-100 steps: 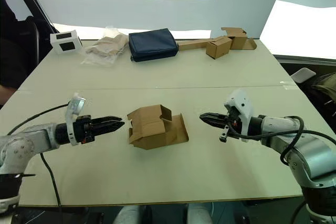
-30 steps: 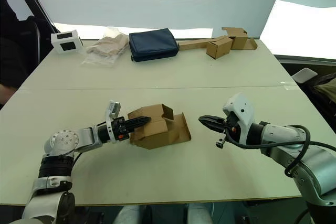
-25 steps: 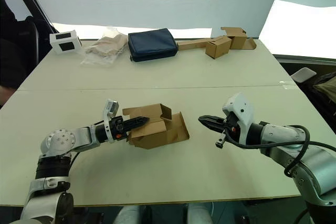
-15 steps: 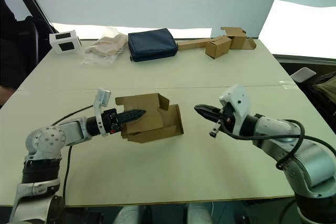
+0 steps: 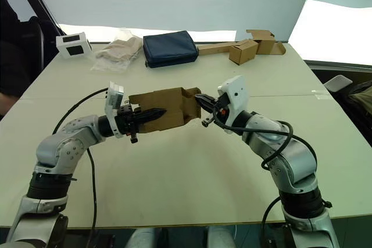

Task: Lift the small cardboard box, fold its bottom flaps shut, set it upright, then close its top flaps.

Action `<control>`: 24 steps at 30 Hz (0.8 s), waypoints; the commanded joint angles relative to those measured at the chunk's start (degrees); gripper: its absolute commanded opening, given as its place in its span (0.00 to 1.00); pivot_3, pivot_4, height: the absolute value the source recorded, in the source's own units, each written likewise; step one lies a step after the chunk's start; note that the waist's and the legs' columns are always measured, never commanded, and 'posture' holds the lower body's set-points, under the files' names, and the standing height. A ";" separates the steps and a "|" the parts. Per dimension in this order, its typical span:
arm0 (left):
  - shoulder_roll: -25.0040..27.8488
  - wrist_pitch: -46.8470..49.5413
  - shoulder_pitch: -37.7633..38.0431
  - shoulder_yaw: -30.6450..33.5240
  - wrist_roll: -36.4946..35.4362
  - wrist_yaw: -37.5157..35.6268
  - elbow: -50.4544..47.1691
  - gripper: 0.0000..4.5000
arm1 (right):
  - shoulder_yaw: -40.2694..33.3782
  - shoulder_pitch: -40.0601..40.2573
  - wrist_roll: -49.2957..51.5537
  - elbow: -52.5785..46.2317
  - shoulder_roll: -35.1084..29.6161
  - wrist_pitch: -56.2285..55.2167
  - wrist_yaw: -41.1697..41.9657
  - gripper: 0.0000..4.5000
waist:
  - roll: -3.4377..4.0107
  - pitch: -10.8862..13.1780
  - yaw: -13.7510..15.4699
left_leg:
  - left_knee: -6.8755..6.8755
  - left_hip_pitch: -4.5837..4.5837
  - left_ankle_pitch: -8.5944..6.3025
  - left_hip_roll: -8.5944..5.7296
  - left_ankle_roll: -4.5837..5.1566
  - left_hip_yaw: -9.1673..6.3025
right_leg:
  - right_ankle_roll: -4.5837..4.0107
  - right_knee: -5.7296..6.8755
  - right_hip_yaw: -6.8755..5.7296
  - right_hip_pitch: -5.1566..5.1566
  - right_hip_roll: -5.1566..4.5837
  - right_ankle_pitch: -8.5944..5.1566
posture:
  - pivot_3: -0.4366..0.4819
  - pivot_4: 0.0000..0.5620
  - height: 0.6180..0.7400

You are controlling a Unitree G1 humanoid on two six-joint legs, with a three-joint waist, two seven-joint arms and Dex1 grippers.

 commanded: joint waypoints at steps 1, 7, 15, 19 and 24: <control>0.77 -1.63 -1.21 -0.24 0.21 -1.75 -0.66 0.01 | -0.18 -1.68 -1.68 0.02 1.19 -2.40 -0.60 0.00 | 0.00 0.00 -0.02 | 0.00 0.00 0.00 0.00 0.00 -0.01 | 0.00 0.00 0.00 0.00 0.01 0.00 | 0.48 0.27 1.00; 1.08 -1.81 -1.38 -0.61 0.66 -3.09 -0.58 0.01 | 0.38 -2.01 -2.05 0.02 2.04 -2.58 0.17 0.00 | 0.01 0.00 -0.03 | 0.00 0.00 0.00 0.01 0.00 -0.02 | 0.06 0.01 -0.01 0.00 0.02 0.04 | 0.48 0.27 1.00; 0.76 -0.88 -2.12 -0.44 -0.20 -3.04 -0.92 0.01 | 2.60 -0.75 -2.45 -1.16 2.88 -1.66 0.57 0.00 | 0.01 0.01 -0.05 | 0.00 0.00 0.00 0.02 0.00 -0.03 | 0.13 0.01 -0.02 0.00 0.02 0.07 | 0.48 0.27 1.00; 0.67 0.97 -2.24 -0.43 -1.84 -3.16 -1.73 0.01 | 3.49 -1.00 -2.81 -1.24 3.44 -1.74 0.06 0.00 | 0.01 0.01 -0.06 | 0.00 0.00 0.00 0.02 0.00 -0.02 | 0.13 0.01 -0.01 0.00 0.02 0.07 | 0.48 0.27 1.00; 1.19 5.35 -2.73 -0.28 -4.85 -3.26 -2.33 0.01 | 4.90 -1.24 -3.89 -1.63 4.61 -1.98 -0.43 0.00 | 0.01 0.01 -0.11 | -0.01 0.00 0.00 0.03 0.00 -0.05 | 0.14 0.01 -0.03 -0.01 0.04 0.08 | 0.48 0.27 1.00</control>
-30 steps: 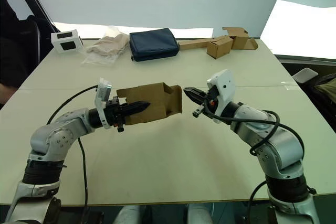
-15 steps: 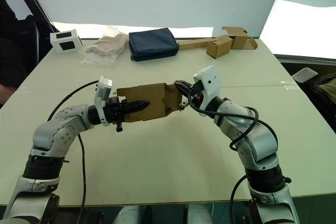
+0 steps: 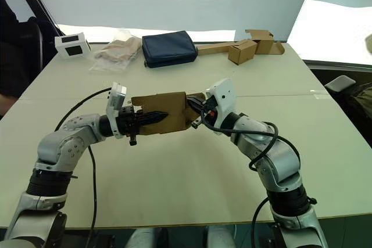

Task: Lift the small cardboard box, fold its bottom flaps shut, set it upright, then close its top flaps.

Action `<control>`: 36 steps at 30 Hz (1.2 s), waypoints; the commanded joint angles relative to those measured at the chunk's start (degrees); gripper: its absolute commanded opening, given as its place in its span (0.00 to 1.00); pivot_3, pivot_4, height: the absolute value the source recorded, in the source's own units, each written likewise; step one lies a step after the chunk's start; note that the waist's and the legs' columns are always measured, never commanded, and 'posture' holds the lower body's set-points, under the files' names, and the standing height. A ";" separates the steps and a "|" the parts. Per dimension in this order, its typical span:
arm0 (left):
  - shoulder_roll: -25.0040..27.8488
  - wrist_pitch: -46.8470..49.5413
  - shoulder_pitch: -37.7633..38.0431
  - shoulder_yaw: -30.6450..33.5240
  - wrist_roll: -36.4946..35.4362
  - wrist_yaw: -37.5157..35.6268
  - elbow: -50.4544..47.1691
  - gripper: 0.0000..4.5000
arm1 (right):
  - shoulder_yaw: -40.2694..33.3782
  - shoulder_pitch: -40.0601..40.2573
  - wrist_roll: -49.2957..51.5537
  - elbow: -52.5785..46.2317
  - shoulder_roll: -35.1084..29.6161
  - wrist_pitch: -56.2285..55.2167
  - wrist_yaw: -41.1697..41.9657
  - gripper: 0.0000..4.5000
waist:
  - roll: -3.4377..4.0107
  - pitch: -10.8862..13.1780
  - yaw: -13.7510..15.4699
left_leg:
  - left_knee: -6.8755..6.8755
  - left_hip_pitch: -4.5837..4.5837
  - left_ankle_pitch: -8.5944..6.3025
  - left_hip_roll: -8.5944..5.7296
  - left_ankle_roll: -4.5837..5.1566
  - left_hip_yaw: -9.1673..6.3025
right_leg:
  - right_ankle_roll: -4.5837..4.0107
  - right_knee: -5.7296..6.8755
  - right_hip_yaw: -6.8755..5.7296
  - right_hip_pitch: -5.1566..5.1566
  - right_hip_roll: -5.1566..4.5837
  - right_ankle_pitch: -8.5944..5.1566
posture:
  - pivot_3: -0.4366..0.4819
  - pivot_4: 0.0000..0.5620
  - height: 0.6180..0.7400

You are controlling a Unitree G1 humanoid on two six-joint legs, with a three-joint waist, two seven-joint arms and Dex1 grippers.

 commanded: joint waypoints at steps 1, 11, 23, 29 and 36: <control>0.69 3.52 -1.66 1.16 -3.89 -0.46 -2.55 0.01 | 0.84 -0.94 -0.66 -2.95 0.93 -0.65 -0.22 0.00 | 0.00 0.00 -0.02 | 0.00 0.00 0.00 0.00 0.00 0.00 | 0.00 0.00 0.00 0.00 0.00 0.00 | 0.48 0.27 1.00; 0.20 13.45 -3.99 4.37 -12.06 2.92 -2.81 0.01 | 2.73 -1.47 -3.12 -3.86 2.84 -1.48 -0.70 0.00 | 0.00 0.00 -0.01 | 0.00 0.00 0.00 0.00 0.00 -0.02 | 0.01 0.01 -0.01 0.00 0.00 0.00 | 0.48 0.27 1.00; 0.65 20.58 -5.05 6.19 -18.14 4.99 -1.94 0.01 | 5.14 -2.51 -6.30 -5.02 2.98 -3.46 1.44 0.00 | 0.00 0.00 -0.03 | 0.00 0.00 0.00 -0.01 0.00 -0.04 | 0.00 0.01 -0.02 0.00 0.00 0.00 | 0.48 0.27 1.00; 1.73 16.77 -4.82 5.21 -14.77 3.93 -0.98 0.01 | 2.46 -2.33 -4.62 -5.95 2.23 -2.65 2.80 0.00 | 0.00 0.00 -0.01 | 0.00 0.00 0.00 -0.01 0.00 -0.04 | -0.13 0.01 -0.02 0.00 0.00 -0.07 | 0.48 0.27 1.00; 3.08 14.22 -5.61 5.96 -13.77 2.85 -0.07 0.01 | -7.79 1.52 3.36 -8.39 -3.82 2.02 6.97 0.00 | 0.01 0.02 0.22 | 0.00 -0.01 0.00 -0.02 0.00 -0.04 | -0.14 0.00 -0.03 0.01 -0.02 -0.08 | 0.48 0.27 1.00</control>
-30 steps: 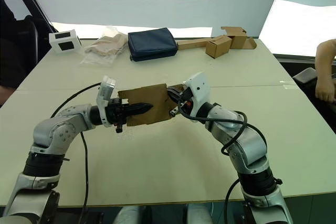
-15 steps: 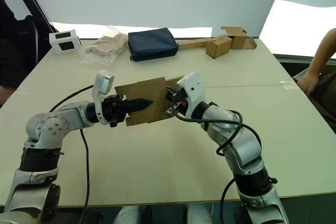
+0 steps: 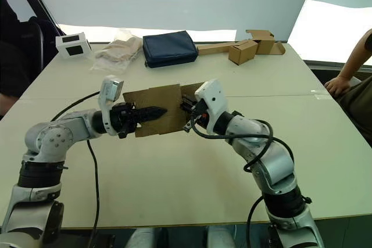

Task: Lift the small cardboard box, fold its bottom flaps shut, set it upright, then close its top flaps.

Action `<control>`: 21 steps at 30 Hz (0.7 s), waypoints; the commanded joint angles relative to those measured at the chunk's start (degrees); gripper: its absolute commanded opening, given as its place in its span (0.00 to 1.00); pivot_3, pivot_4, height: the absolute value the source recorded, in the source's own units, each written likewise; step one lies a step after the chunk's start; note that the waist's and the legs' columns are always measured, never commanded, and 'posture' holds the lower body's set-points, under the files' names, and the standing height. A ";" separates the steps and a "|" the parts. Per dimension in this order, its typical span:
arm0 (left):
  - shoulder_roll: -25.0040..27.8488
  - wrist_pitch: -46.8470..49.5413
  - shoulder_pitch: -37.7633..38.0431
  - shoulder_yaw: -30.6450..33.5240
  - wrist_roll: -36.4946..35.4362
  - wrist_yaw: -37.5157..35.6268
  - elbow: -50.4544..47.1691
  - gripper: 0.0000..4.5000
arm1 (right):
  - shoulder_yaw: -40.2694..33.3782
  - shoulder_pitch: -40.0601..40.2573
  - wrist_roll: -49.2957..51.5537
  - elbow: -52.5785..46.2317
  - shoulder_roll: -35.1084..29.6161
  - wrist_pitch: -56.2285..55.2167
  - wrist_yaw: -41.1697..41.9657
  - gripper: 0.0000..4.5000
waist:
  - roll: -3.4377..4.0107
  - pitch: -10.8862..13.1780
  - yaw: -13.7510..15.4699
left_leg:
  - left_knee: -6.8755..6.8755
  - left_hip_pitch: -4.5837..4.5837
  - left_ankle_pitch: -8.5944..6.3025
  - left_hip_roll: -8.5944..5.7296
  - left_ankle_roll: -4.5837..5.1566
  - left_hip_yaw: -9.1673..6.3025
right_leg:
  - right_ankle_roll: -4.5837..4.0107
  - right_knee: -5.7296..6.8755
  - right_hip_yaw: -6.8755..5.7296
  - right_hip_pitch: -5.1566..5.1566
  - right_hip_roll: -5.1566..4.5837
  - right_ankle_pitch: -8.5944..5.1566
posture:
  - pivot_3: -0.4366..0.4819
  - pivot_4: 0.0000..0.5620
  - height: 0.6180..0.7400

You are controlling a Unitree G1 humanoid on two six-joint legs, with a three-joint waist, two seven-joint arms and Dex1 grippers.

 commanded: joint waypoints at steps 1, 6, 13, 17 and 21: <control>0.85 -1.62 -1.49 1.60 -0.06 -0.87 -0.49 0.01 | -7.84 2.00 6.51 -3.06 -2.64 2.86 2.04 0.00 | -0.01 0.00 -0.07 | 0.00 0.00 0.00 0.00 0.00 0.01 | 0.00 -0.01 0.00 0.00 -0.01 0.00 | 0.48 0.27 1.00; 1.15 -1.40 -2.04 2.00 -0.81 -0.65 -0.78 0.01 | -12.33 7.27 10.45 -2.13 -6.20 5.68 3.95 0.00 | -0.01 0.01 -0.17 | 0.00 0.01 0.00 0.01 0.00 0.01 | -0.01 -0.01 0.00 0.00 0.02 -0.01 | 0.48 0.27 1.00; 0.60 -0.98 -2.92 2.07 -1.60 0.14 -1.05 0.01 | -9.66 12.04 10.70 -2.06 -6.50 5.41 4.85 0.00 | 0.01 0.02 -0.30 | -0.02 0.02 0.00 0.01 0.00 0.02 | -0.01 -0.01 0.02 -0.01 0.05 0.00 | 0.48 0.27 1.00; 0.34 -0.28 -3.08 1.75 -2.42 0.42 -1.58 0.01 | -7.26 10.26 10.09 -1.16 -4.83 4.42 4.36 0.00 | 0.01 0.02 -0.25 | -0.01 0.02 0.00 0.01 0.00 0.02 | -0.01 -0.01 0.02 -0.01 0.05 0.00 | 0.48 0.27 1.00; -0.09 0.27 -2.92 1.32 -2.81 0.69 -2.09 0.01 | -4.36 7.47 9.51 -0.32 -3.62 3.58 5.02 0.00 | 0.01 0.02 -0.24 | -0.01 0.02 0.00 0.01 0.00 0.02 | 0.00 -0.01 0.02 -0.01 0.05 0.00 | 0.48 0.27 1.00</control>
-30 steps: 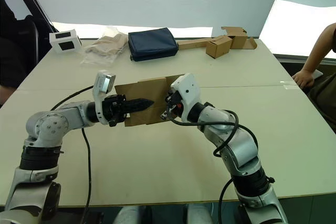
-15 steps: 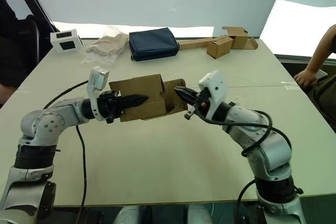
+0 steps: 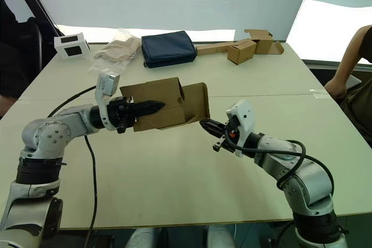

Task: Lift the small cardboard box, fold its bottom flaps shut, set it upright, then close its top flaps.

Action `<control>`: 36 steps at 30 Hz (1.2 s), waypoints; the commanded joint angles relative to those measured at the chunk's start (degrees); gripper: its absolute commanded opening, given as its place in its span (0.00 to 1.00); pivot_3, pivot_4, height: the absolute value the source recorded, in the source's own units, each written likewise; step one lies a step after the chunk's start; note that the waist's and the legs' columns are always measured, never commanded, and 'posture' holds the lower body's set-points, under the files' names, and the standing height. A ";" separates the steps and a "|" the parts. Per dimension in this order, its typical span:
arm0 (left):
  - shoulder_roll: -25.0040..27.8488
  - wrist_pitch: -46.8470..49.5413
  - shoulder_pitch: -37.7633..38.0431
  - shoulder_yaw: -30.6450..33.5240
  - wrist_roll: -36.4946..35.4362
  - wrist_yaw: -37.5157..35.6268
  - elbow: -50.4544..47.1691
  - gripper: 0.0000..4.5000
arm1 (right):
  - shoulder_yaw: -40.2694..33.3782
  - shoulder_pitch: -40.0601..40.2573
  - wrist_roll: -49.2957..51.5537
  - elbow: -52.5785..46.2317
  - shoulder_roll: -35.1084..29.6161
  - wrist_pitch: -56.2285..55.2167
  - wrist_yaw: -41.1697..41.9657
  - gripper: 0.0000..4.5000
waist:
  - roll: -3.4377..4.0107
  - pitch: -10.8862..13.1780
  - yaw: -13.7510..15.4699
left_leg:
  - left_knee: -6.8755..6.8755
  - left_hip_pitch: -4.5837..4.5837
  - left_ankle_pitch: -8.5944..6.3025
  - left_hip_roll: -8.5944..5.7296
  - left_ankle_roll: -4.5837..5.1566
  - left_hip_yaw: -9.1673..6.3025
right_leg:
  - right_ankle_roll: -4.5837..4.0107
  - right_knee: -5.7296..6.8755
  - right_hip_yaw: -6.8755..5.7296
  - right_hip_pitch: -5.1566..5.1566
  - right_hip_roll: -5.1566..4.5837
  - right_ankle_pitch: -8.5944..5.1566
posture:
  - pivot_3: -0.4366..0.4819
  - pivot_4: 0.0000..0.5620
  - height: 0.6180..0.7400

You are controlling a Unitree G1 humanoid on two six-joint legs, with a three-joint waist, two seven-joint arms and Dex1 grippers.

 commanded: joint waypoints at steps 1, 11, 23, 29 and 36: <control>-0.28 0.41 -0.99 0.87 -1.67 0.26 -2.32 0.01 | 2.43 -3.41 0.00 -0.25 1.06 -2.00 1.02 0.00 | 0.00 0.00 0.02 | 0.00 0.00 0.00 0.00 0.00 -0.01 | 0.01 0.00 0.00 0.00 0.00 0.00 | 0.48 0.27 1.00; -0.09 0.66 -0.77 1.58 -2.00 0.76 -2.39 0.01 | 5.93 -7.55 2.21 -0.36 2.08 -0.71 3.38 0.00 | 0.00 0.00 0.11 | 0.00 -0.01 0.00 0.00 0.00 -0.01 | 0.00 0.00 0.00 0.00 -0.02 0.00 | 0.48 0.27 1.00; 0.96 1.48 0.87 3.66 -4.28 1.66 -5.47 0.00 | -16.52 -2.82 26.94 8.09 5.63 6.37 -3.62 0.06 | -0.01 0.00 0.11 | -0.01 -0.02 0.00 0.01 0.00 0.00 | 0.02 -0.01 0.00 0.01 -0.05 0.01 | 0.48 0.27 1.00; 0.61 1.38 1.08 3.11 -5.01 2.08 -5.95 0.00 | -21.53 -3.94 39.75 15.71 10.51 6.02 -10.25 0.54 | 0.00 0.01 -0.17 | -0.01 0.02 0.00 0.03 0.00 0.00 | 0.01 0.03 0.01 0.02 -0.01 0.01 | 0.48 0.27 1.00; 0.34 2.55 0.45 2.94 -6.81 2.71 -6.53 0.00 | -18.91 -6.77 43.10 23.49 14.38 5.38 -10.08 0.99 | 0.02 0.02 -0.17 | -0.01 0.01 0.00 0.03 0.00 0.01 | 0.14 0.03 0.02 0.01 0.01 0.08 | 0.48 0.27 1.00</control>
